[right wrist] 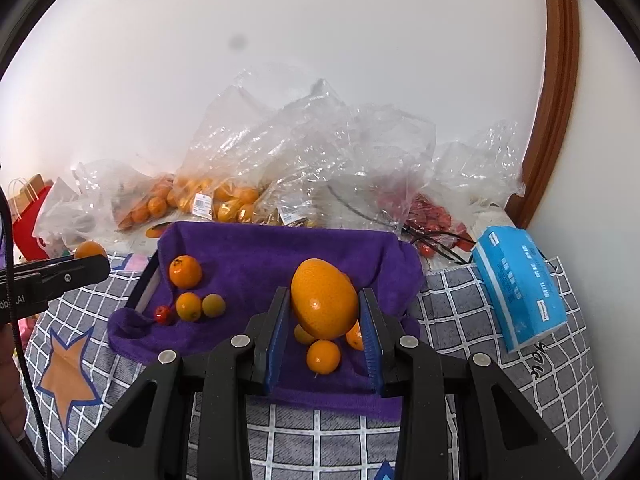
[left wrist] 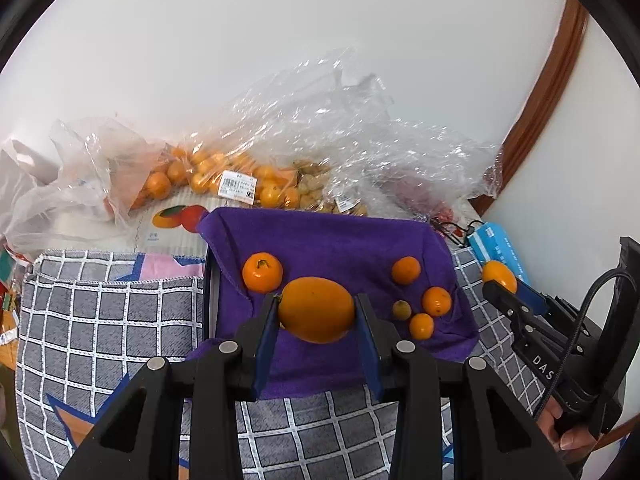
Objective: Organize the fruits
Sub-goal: 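Carry both oranges over the purple towel and lower them, then open both tools to release the oranges onto the towel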
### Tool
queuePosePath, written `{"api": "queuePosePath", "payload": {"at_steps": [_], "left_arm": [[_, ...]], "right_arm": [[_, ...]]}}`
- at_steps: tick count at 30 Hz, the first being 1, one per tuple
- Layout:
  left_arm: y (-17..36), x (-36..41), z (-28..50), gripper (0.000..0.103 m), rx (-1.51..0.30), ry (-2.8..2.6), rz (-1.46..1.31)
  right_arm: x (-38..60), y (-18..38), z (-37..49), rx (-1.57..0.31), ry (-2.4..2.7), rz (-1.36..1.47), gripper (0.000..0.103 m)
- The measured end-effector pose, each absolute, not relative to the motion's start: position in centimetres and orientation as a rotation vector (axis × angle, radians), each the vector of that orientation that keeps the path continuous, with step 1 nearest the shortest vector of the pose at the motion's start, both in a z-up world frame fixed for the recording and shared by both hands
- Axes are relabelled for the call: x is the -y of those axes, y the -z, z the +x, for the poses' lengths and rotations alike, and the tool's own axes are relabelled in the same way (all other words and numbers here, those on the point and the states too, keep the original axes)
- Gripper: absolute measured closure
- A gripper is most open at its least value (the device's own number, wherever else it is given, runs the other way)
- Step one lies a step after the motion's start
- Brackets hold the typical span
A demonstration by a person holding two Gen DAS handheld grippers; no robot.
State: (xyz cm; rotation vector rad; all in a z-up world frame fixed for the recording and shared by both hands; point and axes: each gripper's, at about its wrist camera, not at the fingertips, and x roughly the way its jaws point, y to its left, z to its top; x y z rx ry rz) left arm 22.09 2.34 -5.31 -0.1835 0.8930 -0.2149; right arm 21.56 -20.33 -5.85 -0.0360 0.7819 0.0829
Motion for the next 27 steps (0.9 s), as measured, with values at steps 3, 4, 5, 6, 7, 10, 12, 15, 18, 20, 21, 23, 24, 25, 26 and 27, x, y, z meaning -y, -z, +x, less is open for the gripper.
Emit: {"api": "queuePosePath", "payload": {"at_steps": [3, 4, 5, 6, 7, 10, 12, 15, 18, 20, 21, 23, 24, 25, 26, 27], "left_arm": [[6.2, -2.3, 23.0, 0.068, -0.916, 0.213, -0.186], [6.5, -2.2, 23.2, 0.068, -0.921, 0.212, -0.183], [6.7, -2.1, 23.4, 0.068, -0.926, 0.211, -0.181], [7.0, -2.0, 23.6, 0.068, -0.931, 0.212, -0.183], [7.4, -1.9, 23.9, 0.068, -0.940, 0.214, -0.185], [8.5, -1.5, 24.4, 0.068, -0.962, 0.218, -0.182], [9.2, -1.2, 24.7, 0.068, -0.979, 0.224, -0.180], [10.4, -0.8, 25.3, 0.068, -1.008, 0.229, -0.179], [11.5, -0.5, 25.7, 0.068, -1.033, 0.234, -0.174], [12.1, -0.4, 25.9, 0.068, -1.047, 0.240, -0.172], [12.3, -0.4, 26.0, 0.068, -1.052, 0.243, -0.170], [12.7, -0.3, 26.2, 0.068, -1.060, 0.250, -0.161], [12.9, -0.3, 26.2, 0.068, -1.063, 0.252, -0.157], [13.1, -0.2, 26.3, 0.068, -1.066, 0.252, -0.154], [13.3, -0.2, 26.4, 0.068, -1.070, 0.254, -0.154], [13.4, -0.1, 26.5, 0.068, -1.074, 0.256, -0.155]], "right_arm": [[20.8, 6.6, 22.3, -0.792, -0.077, -0.025, 0.069], [20.9, 6.9, 22.5, -0.797, -0.076, -0.021, 0.069], [21.1, 7.3, 22.8, -0.805, -0.075, -0.017, 0.069], [21.2, 7.6, 23.0, -0.811, -0.074, -0.016, 0.069], [21.3, 7.9, 23.3, -0.817, -0.074, -0.016, 0.069], [21.5, 8.9, 24.0, -0.835, -0.073, -0.017, 0.069], [21.5, 9.5, 24.5, -0.846, -0.076, -0.016, 0.069], [21.4, 10.4, 25.3, -0.863, -0.079, -0.021, 0.069], [21.2, 11.4, 26.0, -0.881, -0.086, -0.023, 0.069], [21.1, 12.1, 26.5, -0.893, -0.089, -0.027, 0.069], [21.1, 12.4, 26.7, -0.898, -0.091, -0.028, 0.069], [21.1, 12.9, 27.0, -0.909, -0.093, -0.027, 0.069], [21.1, 13.2, 27.1, -0.915, -0.094, -0.025, 0.069], [21.0, 13.4, 27.3, -0.920, -0.095, -0.023, 0.069], [21.1, 13.8, 27.5, -0.926, -0.097, -0.021, 0.069], [21.0, 14.0, 27.6, -0.930, -0.098, -0.021, 0.069]]}}
